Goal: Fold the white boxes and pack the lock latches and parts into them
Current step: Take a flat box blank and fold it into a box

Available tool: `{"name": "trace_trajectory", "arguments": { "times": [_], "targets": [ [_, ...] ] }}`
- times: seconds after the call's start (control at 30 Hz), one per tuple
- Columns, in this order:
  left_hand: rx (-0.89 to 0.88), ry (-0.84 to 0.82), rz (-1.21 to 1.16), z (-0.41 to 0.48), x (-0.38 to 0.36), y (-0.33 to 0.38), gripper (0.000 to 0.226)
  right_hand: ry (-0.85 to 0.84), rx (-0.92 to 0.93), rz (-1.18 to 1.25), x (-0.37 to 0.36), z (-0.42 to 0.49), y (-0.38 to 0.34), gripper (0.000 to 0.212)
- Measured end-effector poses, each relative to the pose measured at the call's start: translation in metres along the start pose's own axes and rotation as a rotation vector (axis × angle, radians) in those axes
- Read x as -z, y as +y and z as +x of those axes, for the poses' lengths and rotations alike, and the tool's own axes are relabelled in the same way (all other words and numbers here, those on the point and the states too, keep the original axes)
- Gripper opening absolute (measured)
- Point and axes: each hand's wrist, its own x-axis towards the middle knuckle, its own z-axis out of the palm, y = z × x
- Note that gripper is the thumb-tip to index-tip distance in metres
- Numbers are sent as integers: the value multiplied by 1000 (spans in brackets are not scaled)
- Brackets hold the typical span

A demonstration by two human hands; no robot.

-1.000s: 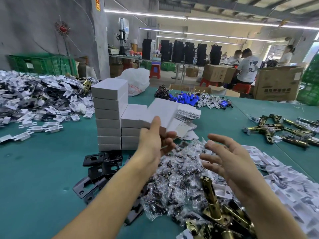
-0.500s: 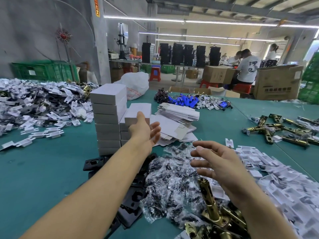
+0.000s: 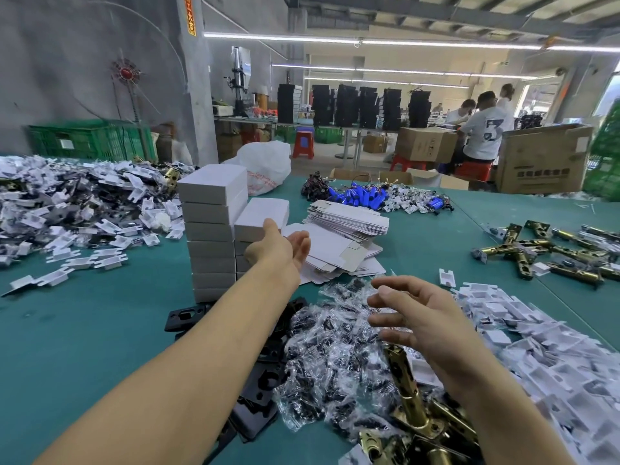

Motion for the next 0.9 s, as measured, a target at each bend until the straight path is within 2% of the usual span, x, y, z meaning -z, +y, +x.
{"name": "trace_trajectory", "arguments": {
  "times": [0.17,0.27,0.37,0.43,0.57,0.67,0.73,0.8,0.9],
  "targets": [
    [3,33,-92,-2,-9,-2,43,-9,-3,-11,0,0,1,12],
    [22,-5,-125,0,-9,1,45,-4,-3,-8,1,0,1,13],
    [22,-10,-118,2,-6,-1,37,-5,-6,-13,1,0,1,13],
    [-20,8,-111,6,-3,-5,31,-11,-10,-16,1,0,2,13],
    [-66,-8,-70,10,2,-5,40,-15,-13,-27,1,1,3,13],
    [-129,31,-54,11,2,-6,36,-16,-17,-26,2,1,4,13],
    [-248,50,54,9,5,-14,29,-14,-20,-25,3,2,4,14],
    [-388,19,300,10,12,-30,31,-8,-23,-29,3,3,4,14],
    [-389,-131,653,17,17,-54,32,11,-30,-77,4,5,7,11]
  ]
}}
